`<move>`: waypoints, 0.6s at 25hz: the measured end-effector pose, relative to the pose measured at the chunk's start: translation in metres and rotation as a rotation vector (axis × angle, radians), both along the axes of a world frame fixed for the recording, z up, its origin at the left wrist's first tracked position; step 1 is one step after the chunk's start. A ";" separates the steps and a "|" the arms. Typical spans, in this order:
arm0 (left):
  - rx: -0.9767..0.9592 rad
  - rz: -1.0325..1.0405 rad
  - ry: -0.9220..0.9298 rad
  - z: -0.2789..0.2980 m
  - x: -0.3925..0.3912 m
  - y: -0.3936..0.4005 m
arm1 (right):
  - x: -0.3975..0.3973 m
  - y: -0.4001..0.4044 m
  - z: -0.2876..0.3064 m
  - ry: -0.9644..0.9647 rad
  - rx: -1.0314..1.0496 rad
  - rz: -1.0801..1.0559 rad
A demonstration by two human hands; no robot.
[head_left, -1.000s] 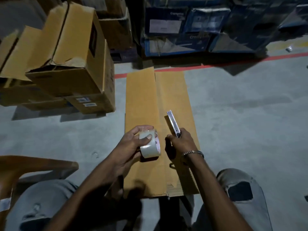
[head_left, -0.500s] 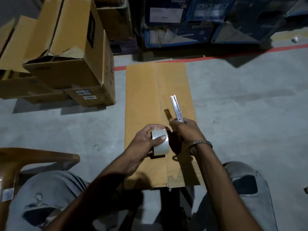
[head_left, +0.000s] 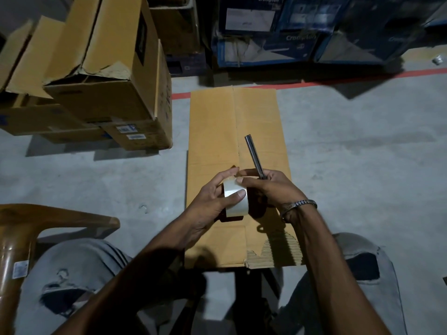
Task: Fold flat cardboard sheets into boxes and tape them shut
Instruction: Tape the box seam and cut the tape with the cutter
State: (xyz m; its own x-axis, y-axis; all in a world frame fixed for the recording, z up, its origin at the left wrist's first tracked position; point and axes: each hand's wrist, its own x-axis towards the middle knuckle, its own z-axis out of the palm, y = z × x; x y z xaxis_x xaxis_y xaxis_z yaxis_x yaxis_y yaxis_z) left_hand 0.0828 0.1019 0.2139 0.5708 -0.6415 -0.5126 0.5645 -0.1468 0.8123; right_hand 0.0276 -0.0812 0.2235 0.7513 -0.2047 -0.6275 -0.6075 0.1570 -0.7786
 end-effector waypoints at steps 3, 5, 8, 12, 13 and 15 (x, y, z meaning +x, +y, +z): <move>-0.015 -0.014 -0.018 -0.001 0.000 0.000 | 0.000 0.001 -0.003 0.008 -0.006 0.010; -0.030 -0.032 -0.031 0.000 0.001 0.001 | 0.000 0.002 -0.003 0.005 0.008 0.000; -0.039 -0.058 -0.050 0.002 0.001 0.001 | 0.000 0.003 -0.002 0.010 0.030 -0.008; -0.020 -0.064 -0.044 0.001 -0.002 -0.001 | -0.003 0.001 0.001 -0.017 0.049 -0.062; -0.015 -0.065 -0.046 0.000 -0.003 -0.001 | -0.003 0.000 0.000 -0.024 0.039 -0.057; 0.012 -0.055 -0.038 -0.002 -0.005 -0.004 | -0.003 0.001 -0.001 -0.040 0.017 -0.048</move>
State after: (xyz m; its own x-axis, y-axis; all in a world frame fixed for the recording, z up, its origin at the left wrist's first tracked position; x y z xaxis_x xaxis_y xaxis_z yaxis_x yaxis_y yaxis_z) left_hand 0.0783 0.0984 0.2123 0.5544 -0.6663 -0.4988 0.5241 -0.1861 0.8311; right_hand 0.0250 -0.0806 0.2224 0.7655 -0.2306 -0.6007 -0.5674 0.1986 -0.7992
